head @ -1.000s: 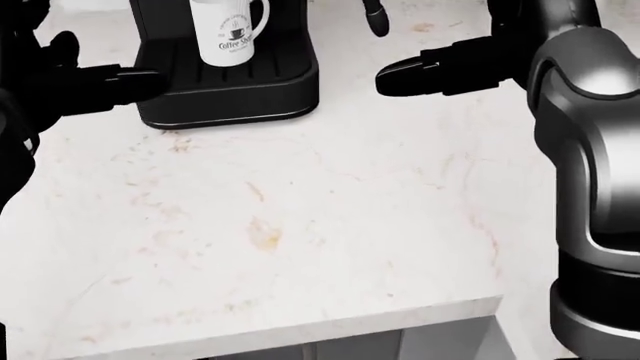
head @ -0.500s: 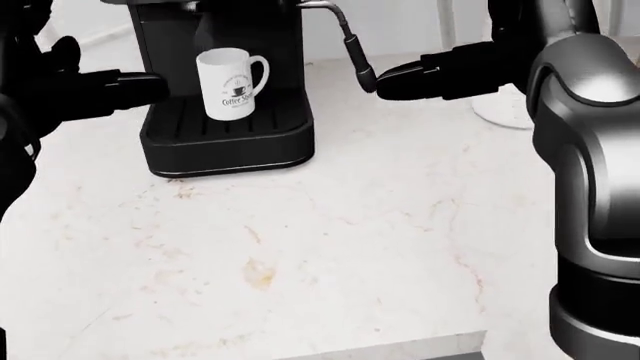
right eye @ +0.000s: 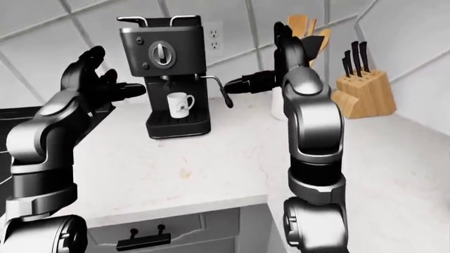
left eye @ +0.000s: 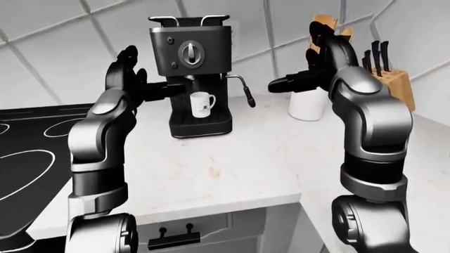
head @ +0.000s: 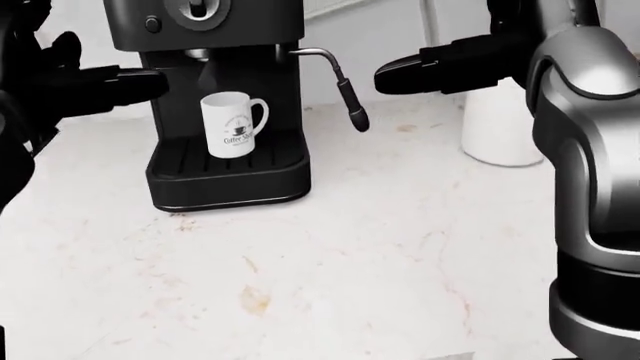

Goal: Press the button on the coffee machine to serve coffee.

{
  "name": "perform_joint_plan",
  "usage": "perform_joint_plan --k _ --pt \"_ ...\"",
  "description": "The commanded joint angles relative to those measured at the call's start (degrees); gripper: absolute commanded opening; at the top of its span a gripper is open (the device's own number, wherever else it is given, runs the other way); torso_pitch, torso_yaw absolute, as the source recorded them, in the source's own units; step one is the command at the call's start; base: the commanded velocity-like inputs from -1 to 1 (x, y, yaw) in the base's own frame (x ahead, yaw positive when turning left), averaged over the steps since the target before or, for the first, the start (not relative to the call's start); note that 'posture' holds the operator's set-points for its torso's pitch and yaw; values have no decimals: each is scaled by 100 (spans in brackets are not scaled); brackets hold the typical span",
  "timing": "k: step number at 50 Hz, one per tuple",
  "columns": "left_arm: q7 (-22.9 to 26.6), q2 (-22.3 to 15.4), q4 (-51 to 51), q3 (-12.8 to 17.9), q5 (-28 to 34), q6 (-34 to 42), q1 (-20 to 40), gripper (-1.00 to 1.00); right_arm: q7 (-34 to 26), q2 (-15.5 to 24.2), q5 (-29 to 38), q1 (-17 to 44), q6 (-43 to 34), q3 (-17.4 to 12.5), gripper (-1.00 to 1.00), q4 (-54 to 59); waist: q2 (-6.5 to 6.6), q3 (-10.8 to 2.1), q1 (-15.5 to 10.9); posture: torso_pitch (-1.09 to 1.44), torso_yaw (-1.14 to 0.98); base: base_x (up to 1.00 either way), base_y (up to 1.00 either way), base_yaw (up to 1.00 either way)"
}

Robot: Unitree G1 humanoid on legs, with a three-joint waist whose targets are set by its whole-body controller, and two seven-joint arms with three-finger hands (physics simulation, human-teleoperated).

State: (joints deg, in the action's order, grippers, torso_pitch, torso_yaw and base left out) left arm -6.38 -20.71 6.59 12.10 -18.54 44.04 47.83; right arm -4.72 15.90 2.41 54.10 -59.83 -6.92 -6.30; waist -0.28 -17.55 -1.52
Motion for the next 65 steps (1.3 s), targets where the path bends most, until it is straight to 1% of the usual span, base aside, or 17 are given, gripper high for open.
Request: perform_joint_plan --k 1,13,21,23,30,36,39,45,49,59,65 --pt "-6 -64 -194 42 4 -178 210 100 25 49 11 180 206 -44 100 -118 3 -81 -3 -49 0 0 0 0" --pt "32 -37 -157 27 -9 -201 218 100 58 35 -21 141 185 -48 100 -170 0 -302 -28 -59 0 0 0 0" --pt "169 -49 216 -46 45 -395 475 100 85 35 -50 176 205 -49 100 -130 -11 -422 -45 -65 0 0 0 0" --pt "238 -76 319 -79 80 -439 559 100 89 34 -54 173 208 -41 100 -122 -15 -441 -49 -65 0 0 0 0" --pt "396 -137 1071 -30 113 -759 989 100 95 46 -79 221 212 -53 100 -81 -24 -485 -55 -67 0 0 0 0" --pt "446 -164 1232 -101 96 -837 1134 100 103 69 -96 287 223 -56 100 -14 -20 -562 -58 -72 0 0 0 0" --pt "527 -147 1286 -102 76 -893 1167 100 105 81 -105 303 239 -62 100 26 -26 -582 -56 -72 0 0 0 0" --pt "601 -149 1470 -112 10 -988 1426 100 143 71 -145 231 295 -87 100 25 -49 -609 -61 -72 0 0 0 0" --pt "598 -132 1292 -120 -56 -904 1399 100 162 70 -165 211 298 -82 100 8 -49 -615 -55 -72 0 0 0 0" --pt "418 1 109 -141 -282 -136 1086 100 213 72 -223 101 276 -109 100 -93 -47 -627 -42 -72 0 0 0 0" --pt "316 132 -575 -155 -419 164 701 100 241 65 -251 59 299 -107 100 -99 -48 -636 -36 -72 0 0 0 0"
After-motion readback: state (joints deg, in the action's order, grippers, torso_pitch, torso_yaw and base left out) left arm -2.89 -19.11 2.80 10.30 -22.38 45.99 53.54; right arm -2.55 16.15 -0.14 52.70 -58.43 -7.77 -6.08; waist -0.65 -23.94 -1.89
